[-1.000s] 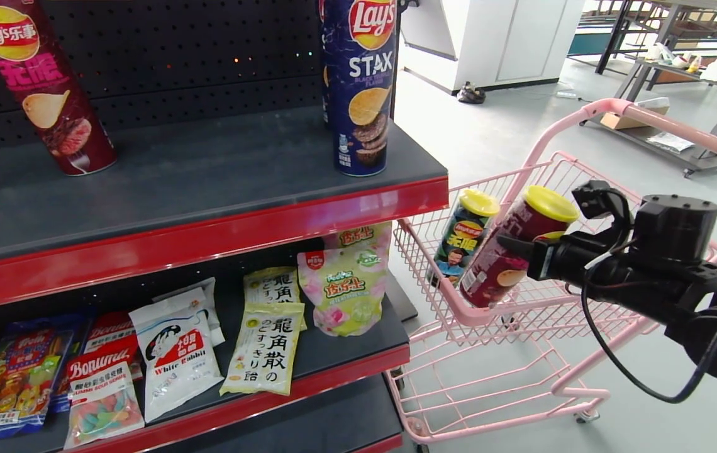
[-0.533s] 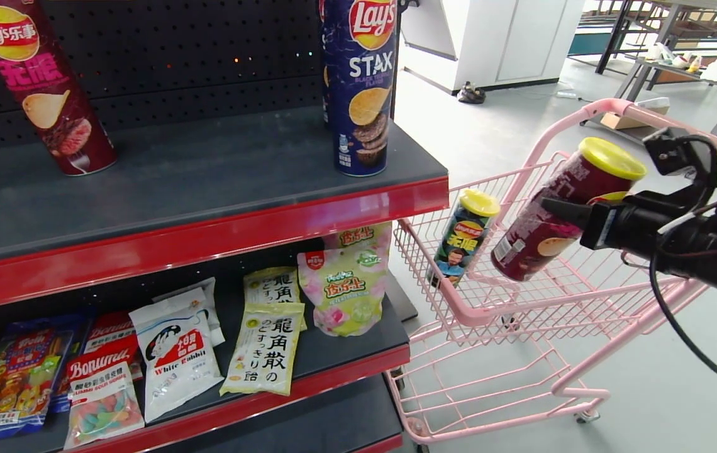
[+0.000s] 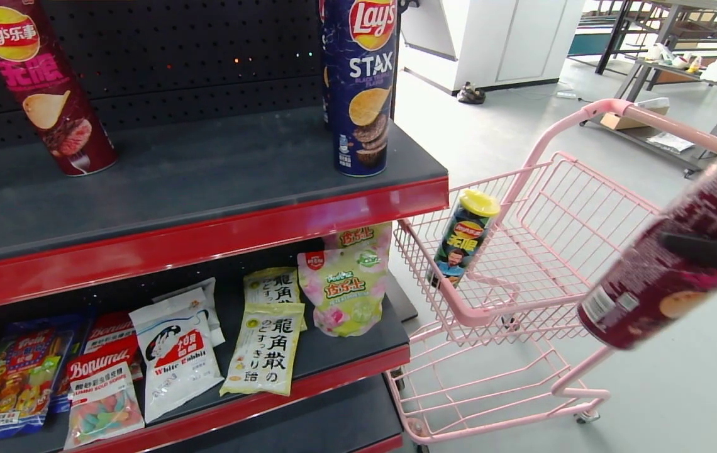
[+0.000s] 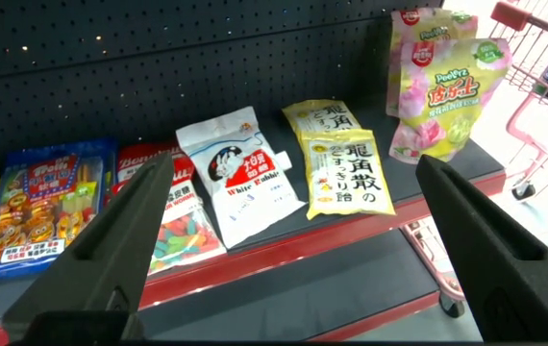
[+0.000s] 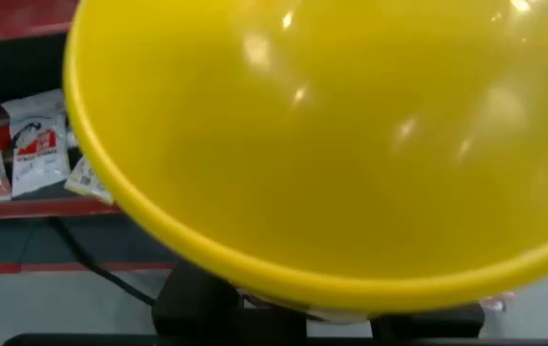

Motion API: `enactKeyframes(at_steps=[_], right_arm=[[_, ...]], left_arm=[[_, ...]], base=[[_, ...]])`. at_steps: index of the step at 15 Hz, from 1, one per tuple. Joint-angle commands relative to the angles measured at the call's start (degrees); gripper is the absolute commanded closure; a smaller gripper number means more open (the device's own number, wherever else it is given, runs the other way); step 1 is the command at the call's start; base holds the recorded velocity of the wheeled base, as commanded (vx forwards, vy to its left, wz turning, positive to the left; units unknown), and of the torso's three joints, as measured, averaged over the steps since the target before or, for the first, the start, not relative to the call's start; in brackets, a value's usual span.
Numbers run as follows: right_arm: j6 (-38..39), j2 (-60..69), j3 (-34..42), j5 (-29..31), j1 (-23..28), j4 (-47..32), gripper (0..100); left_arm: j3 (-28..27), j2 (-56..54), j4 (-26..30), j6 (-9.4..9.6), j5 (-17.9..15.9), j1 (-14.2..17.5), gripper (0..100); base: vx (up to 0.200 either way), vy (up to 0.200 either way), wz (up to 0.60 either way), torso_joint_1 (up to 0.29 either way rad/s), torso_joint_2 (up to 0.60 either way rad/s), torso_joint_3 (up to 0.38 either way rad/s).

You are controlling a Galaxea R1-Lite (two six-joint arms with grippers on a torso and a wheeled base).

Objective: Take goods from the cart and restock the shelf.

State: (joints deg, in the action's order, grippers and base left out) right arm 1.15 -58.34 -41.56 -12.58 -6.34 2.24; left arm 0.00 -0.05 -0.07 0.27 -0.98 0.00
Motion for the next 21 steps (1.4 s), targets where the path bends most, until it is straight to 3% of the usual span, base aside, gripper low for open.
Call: enactKeyframes(at_steps=[1,5,8,13,21], right_arm=[[-3.96,24.77,3.59,5.99,6.34,-20.08,100],[-5.19,36.28,9.21,9.86,7.83,-23.51,100],[-7.12,36.11,9.57,12.76,7.48,-23.16,100],[-8.09,35.84,9.57,12.67,7.22,-23.51,100],[-8.44,31.54,8.07,11.97,5.64,-21.49,100]], left_arm=[[0.00,0.05,-0.01,0.00,0.01,0.00,0],[0.00,0.05,-0.01,-0.09,0.01,0.00,0],[0.00,0.05,-0.01,-0.09,0.01,0.00,0],[0.00,0.05,-0.01,-0.09,0.01,0.00,0],[0.00,0.05,-0.01,-0.09,0.01,0.00,0]], base=[[0.000,0.000,0.00,0.000,0.00,0.000],[0.000,0.000,0.00,0.000,0.00,0.000],[0.000,0.000,0.00,0.000,0.00,0.000],[0.000,0.000,0.00,0.005,-0.02,-0.019],[0.000,0.000,0.00,0.134,-0.46,-0.325]])
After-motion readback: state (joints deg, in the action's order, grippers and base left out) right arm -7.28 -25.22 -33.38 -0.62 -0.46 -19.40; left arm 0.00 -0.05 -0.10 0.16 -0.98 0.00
